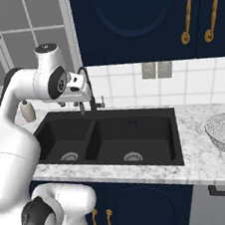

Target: Put the colander in the sink, put the tangerine in the colander, and turn on the sink faucet and pour water over the colander.

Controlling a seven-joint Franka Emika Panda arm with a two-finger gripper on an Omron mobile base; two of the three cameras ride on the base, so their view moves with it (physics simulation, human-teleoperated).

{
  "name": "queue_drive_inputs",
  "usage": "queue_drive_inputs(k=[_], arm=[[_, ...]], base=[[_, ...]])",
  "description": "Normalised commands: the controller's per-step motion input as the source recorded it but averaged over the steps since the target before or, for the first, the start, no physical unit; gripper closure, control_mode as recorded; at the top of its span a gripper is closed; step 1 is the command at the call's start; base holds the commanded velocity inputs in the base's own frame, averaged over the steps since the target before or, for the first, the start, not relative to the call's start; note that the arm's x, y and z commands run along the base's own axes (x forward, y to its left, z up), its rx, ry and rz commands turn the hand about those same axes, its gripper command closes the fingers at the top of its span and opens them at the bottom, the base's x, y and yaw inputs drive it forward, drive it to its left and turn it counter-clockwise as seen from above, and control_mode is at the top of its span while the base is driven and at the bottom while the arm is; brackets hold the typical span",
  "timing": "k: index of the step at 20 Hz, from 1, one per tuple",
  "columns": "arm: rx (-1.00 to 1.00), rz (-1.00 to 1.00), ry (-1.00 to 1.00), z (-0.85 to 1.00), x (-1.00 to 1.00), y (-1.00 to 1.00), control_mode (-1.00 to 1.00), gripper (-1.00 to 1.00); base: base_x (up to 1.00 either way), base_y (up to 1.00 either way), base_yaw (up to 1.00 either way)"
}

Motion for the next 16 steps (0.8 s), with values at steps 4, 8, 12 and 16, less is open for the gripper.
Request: queue_drive_inputs(k=[4,8,12,16], arm=[[0.00,-0.04,0.00,0.00,-0.14,-0.32,-1.00,-1.00],[0.02,-0.14,0.00,-0.13,-0.45,-0.87,-1.00,-1.00],[0.07,-0.21,-0.04,-0.20,-0.65,-1.00,-1.00,-1.00],[0.12,-0.34,-0.01,-0.23,-0.59,-1.00,-1.00,-1.00]], base=[[0.00,0.00,0.00],[0.00,0.00,0.00],[0.00,0.00,0.00],[0.00,0.00,0.00]])
